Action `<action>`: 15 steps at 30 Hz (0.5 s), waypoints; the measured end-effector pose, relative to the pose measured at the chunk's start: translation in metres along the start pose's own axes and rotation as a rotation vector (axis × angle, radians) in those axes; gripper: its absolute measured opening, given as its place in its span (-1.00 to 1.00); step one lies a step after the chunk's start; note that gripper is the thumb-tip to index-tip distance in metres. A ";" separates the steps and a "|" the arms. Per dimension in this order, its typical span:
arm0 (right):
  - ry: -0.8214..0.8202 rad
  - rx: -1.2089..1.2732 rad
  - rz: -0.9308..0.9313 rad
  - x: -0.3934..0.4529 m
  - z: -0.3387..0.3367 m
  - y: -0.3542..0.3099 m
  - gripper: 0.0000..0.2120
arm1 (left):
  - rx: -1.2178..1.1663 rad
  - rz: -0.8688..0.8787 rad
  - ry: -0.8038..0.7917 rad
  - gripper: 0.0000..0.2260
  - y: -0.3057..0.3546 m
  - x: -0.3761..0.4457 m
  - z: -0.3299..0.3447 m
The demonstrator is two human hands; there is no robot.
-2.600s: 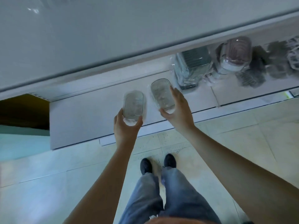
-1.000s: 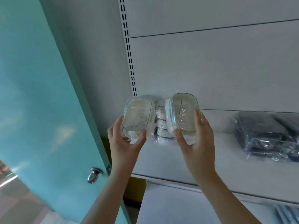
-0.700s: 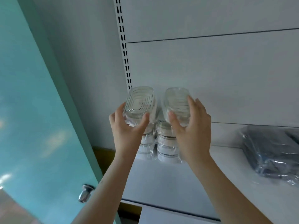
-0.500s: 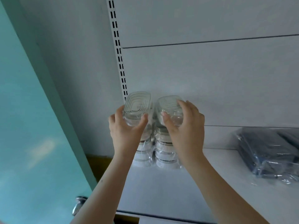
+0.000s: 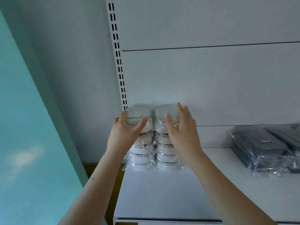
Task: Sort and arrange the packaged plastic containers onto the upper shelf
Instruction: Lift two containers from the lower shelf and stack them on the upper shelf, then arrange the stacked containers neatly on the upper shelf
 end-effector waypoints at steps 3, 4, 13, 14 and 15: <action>0.058 -0.036 -0.034 -0.003 -0.008 -0.002 -0.32 | -0.009 0.030 -0.010 -0.14 0.002 0.000 -0.004; 0.078 -0.050 -0.049 -0.005 -0.010 -0.004 -0.32 | -0.011 0.041 -0.006 -0.14 0.003 0.000 -0.006; 0.370 -0.141 -0.205 -0.023 -0.053 -0.016 -0.34 | 0.125 0.410 0.312 -0.40 0.049 -0.038 -0.025; 0.417 -0.146 -0.235 -0.028 -0.063 -0.017 -0.38 | 0.064 0.471 0.312 -0.45 0.059 -0.050 -0.020; 0.452 -0.143 -0.257 -0.033 -0.074 -0.017 -0.41 | 0.004 0.537 0.283 -0.49 0.068 -0.064 -0.012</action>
Point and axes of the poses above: each hand's wrist, its own x-axis towards the middle knuckle, its own z-axis out of the palm, y = z × x, the point moved 7 cm from there along x, towards the middle knuckle, and after that the axes turned 5 degrees about z, right-handed, at the moved point
